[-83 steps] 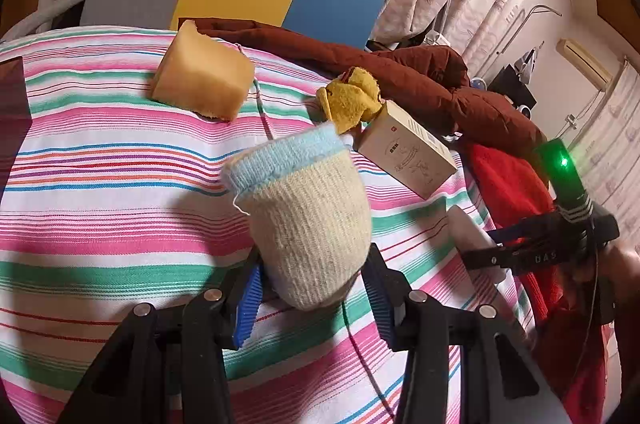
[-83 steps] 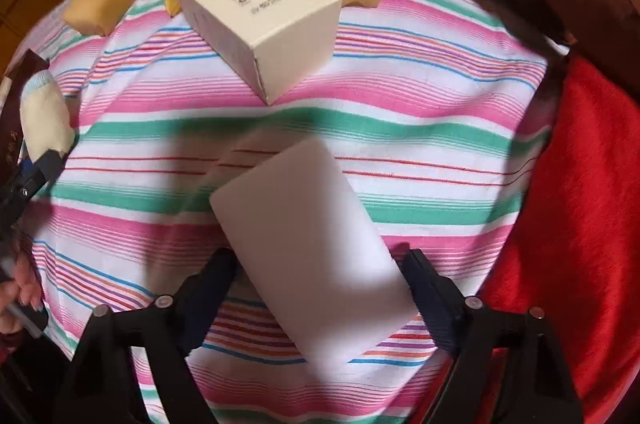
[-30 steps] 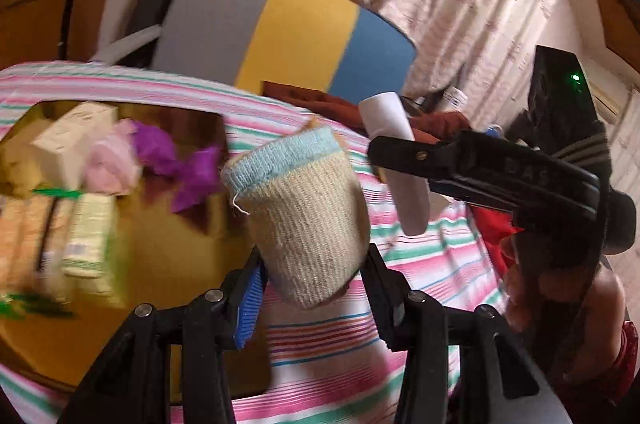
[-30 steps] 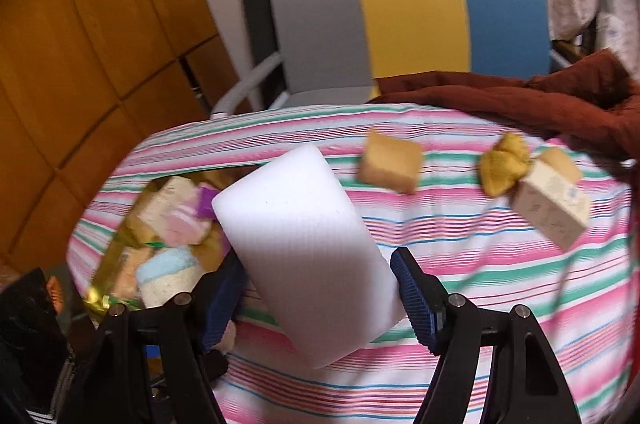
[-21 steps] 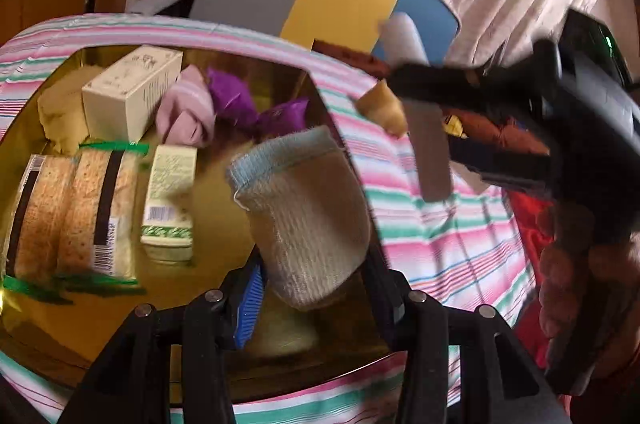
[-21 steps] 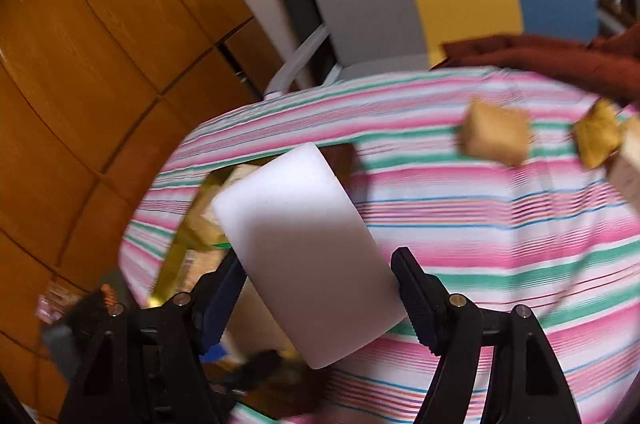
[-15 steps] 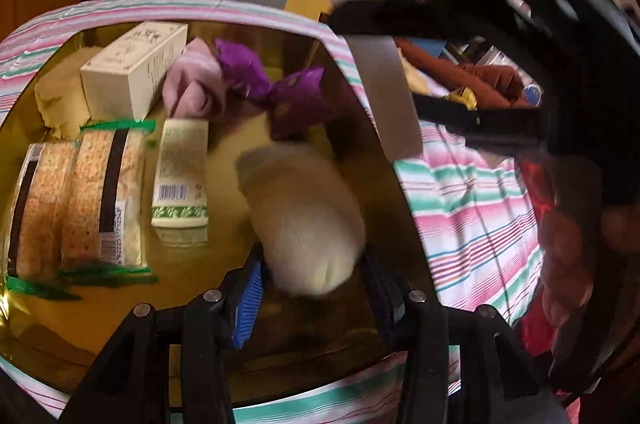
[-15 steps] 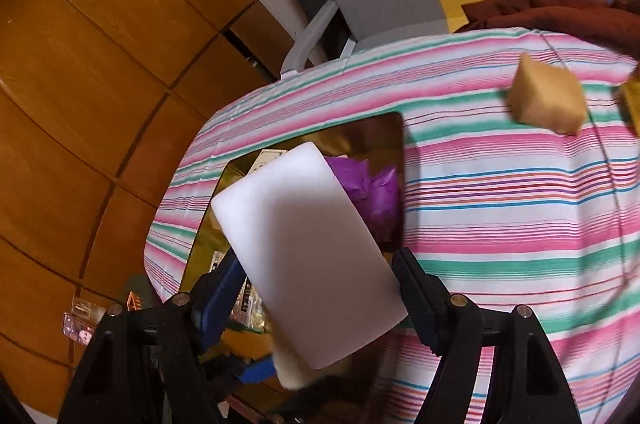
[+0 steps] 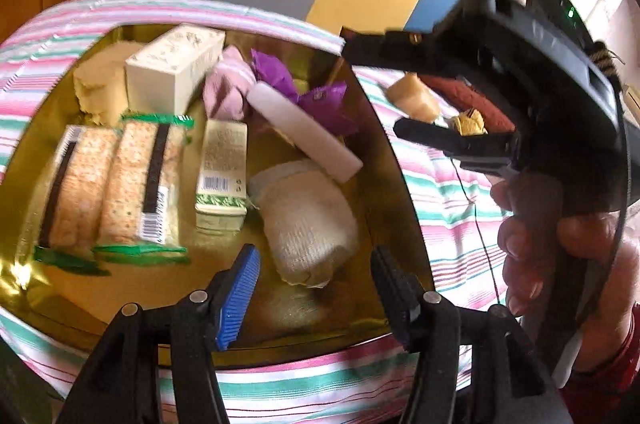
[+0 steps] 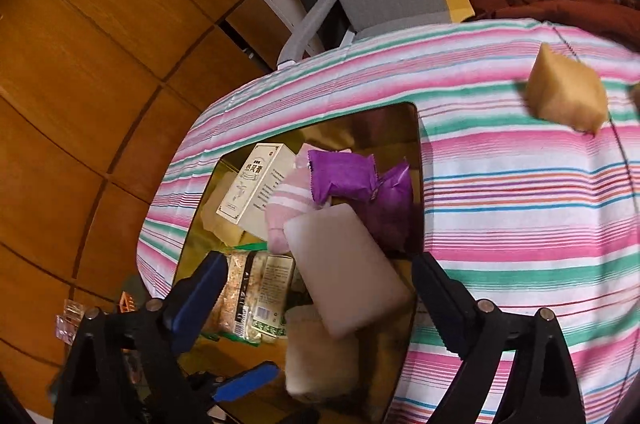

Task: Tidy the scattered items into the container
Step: 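Lower sock and foam block into the gold tray and open both tools, then grasp the beige printed box with the right tool while the left tool moves to the orange sponge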

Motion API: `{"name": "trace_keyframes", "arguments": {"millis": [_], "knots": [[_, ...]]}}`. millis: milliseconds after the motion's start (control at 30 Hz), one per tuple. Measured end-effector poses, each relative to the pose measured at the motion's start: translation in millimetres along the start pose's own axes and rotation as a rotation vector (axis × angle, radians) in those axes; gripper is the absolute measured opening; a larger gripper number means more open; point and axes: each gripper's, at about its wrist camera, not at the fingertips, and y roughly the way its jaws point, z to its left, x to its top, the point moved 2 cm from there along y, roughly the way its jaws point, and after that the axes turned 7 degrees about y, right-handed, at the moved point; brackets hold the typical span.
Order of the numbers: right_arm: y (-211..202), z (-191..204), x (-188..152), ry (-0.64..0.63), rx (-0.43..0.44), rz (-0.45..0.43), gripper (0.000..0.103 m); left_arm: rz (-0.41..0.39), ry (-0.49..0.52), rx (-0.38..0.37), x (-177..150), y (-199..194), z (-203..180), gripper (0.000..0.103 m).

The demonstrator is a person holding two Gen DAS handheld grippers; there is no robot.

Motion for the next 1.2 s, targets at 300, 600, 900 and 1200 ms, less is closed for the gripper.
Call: {"name": "trace_keyframes", "arguments": {"millis": [300,600,900,1200], "knots": [[-33.1,-12.7,1.3,0.014,0.043,-0.049,0.094,-0.139,-0.052,0.002,10.0,-24.6,-3.4,0.058],[-74.4,-66.5,12.4,0.031,-0.035,-0.105,0.094,-0.101,-0.001,-0.042,21.1,-3.8,-42.0,0.059],[-118.0,-130.9,29.6,0.059,-0.146,-0.158,0.094,-0.035,0.108,-0.125,29.1,24.1,-105.9,0.059],[-153.9,-208.7,45.9,0.103,-0.266,-0.185,0.095,0.038,0.140,-0.181,28.8,52.7,-140.5,0.062]]}}
